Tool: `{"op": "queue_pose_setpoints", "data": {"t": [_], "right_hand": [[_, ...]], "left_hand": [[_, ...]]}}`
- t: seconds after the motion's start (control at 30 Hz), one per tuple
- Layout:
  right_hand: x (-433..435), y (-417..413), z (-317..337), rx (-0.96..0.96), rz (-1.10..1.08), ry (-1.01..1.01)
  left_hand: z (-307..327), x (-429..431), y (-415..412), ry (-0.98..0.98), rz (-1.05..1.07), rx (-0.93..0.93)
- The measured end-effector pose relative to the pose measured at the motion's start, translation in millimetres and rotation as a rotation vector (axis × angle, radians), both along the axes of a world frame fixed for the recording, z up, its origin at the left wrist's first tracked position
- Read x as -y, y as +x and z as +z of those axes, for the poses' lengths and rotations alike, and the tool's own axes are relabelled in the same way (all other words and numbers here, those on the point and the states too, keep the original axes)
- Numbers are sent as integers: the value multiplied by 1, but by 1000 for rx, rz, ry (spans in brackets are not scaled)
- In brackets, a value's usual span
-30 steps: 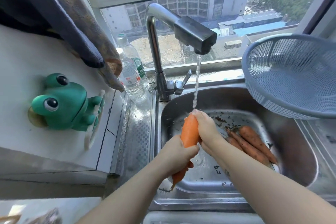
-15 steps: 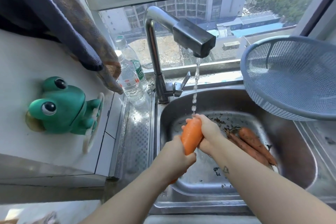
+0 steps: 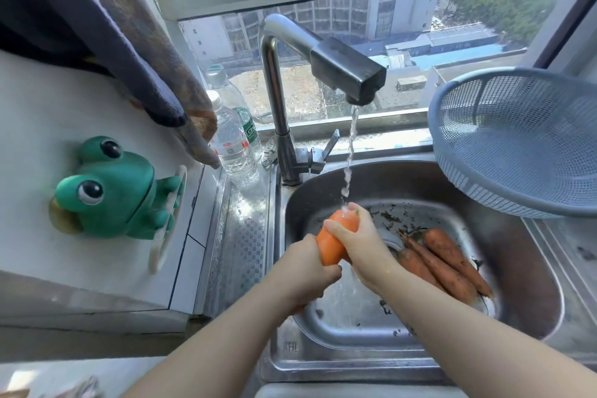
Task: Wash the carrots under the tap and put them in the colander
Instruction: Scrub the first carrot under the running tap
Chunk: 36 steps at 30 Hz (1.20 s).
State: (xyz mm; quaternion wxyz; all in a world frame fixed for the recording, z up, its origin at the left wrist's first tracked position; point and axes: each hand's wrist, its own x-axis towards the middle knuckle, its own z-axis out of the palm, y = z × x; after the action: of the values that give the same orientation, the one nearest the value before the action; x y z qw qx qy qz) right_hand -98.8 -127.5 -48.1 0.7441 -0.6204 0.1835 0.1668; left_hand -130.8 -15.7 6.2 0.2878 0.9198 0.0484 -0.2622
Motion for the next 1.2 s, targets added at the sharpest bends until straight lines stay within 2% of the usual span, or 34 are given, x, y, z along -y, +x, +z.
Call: {"op": "queue_pose_setpoints", "data": {"t": [0.07, 0.17, 0.3, 0.37, 0.5, 0.67, 0.77, 0.83, 0.9, 1.03, 1.2], "right_hand": [[3, -2, -6, 46, 53, -98], [-1, 1, -7, 59, -36, -243], [-5, 8, -3, -95, -210, -80], [-7, 6, -1, -148, -239, 15], [-18, 0, -5, -144, -176, -24], [-16, 13, 10, -202, -281, -19], [-8, 21, 14, -325, -306, 118], [-2, 26, 17, -369, -255, 253], [3, 32, 19, -350, -207, 333], [9, 36, 24, -284, -183, 375], [24, 44, 29, -215, -224, 341]], "left_hand": [[-1, 2, -4, -29, 5, -32], [-4, 9, -13, -1, 4, 26], [-3, 12, -16, 57, -28, 104], [-1, 8, -12, 53, -27, 68], [5, 2, -2, 0, -23, -22], [0, 16, -10, 147, -70, 135], [-5, 14, -12, 168, -91, 237], [-5, 12, -12, 89, -82, 294], [-2, 13, -11, -25, -26, 265], [1, 15, 4, -264, 110, 81], [7, 22, 23, -521, 157, -133]]}}
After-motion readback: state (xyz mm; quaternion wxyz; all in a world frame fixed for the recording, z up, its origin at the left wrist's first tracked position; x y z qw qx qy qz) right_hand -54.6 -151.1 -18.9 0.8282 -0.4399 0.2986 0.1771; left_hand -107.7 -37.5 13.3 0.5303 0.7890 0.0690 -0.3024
